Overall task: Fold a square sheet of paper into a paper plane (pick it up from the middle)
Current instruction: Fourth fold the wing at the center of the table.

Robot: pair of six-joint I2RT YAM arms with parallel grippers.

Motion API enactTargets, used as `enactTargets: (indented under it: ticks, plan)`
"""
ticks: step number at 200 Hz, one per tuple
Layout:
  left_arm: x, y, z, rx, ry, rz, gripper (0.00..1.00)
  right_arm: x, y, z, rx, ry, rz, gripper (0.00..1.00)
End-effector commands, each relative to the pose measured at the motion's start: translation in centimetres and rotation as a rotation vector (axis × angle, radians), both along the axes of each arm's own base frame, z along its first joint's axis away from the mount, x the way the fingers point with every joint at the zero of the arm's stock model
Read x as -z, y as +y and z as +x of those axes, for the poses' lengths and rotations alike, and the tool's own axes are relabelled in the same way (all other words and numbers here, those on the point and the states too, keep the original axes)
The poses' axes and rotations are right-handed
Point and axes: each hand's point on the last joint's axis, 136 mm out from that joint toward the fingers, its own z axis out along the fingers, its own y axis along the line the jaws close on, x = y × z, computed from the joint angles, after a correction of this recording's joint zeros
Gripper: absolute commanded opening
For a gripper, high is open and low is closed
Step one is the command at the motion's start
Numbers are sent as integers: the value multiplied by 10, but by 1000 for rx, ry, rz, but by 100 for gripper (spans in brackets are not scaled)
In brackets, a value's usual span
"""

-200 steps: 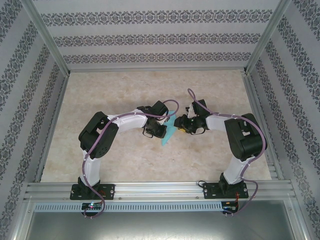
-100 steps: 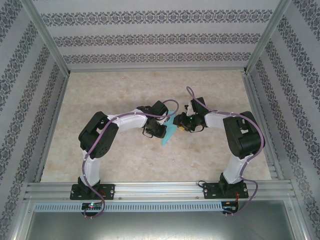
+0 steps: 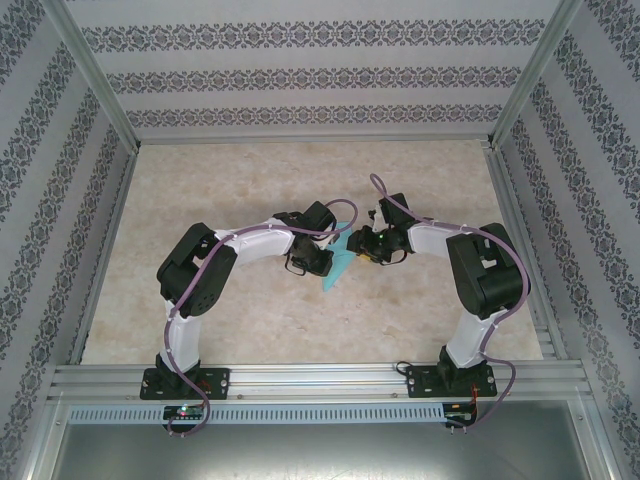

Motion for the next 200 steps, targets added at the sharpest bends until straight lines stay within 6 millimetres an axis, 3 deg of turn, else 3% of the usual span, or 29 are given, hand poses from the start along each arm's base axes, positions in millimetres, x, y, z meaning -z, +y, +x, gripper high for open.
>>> enactTargets:
  ticks: [1,64,135,200]
  plan:
    - [15,11,-5,13,29,35,18,-4,-2,1,-11,-19,-52,39]
    - [15,11,-4,14,33,35,18,-9,23,-6,-60,-3,68,39]
    - [16,12,-5,16,37,35,18,-31,31,-8,-58,-40,158,39]
    - [12,11,-4,7,38,7,18,-29,39,-20,-54,-24,249,35]
